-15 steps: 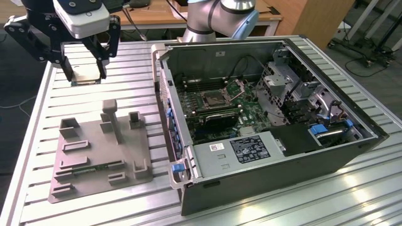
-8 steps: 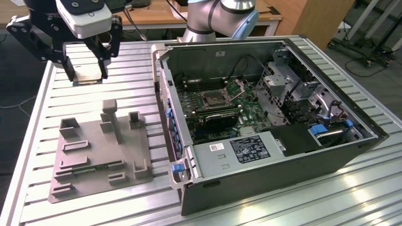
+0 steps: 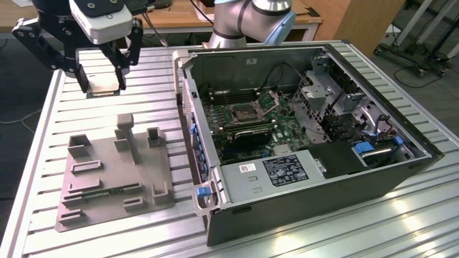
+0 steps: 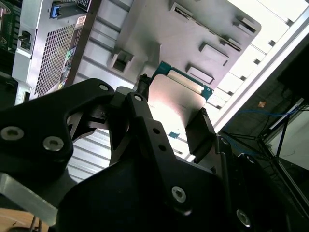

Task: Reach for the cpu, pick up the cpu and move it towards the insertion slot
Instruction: 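Pick up the cpu and move it towards the insertion slot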

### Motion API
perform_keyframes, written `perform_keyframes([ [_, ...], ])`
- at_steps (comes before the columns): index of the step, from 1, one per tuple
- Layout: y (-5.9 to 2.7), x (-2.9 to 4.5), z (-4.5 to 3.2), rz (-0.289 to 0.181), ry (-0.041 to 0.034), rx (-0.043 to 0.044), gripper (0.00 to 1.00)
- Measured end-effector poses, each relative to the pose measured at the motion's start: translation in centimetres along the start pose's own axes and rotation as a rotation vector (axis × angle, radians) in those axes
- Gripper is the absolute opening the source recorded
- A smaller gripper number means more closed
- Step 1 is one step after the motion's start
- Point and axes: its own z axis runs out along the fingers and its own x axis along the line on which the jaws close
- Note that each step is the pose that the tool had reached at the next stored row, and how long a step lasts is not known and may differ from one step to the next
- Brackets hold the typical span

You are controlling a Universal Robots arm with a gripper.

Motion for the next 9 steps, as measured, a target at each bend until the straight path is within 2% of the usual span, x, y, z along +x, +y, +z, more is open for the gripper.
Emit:
perform_keyframes([
  [9,0.01,-0.43,0.06,0.000,0.0000,0.0000,0.54],
])
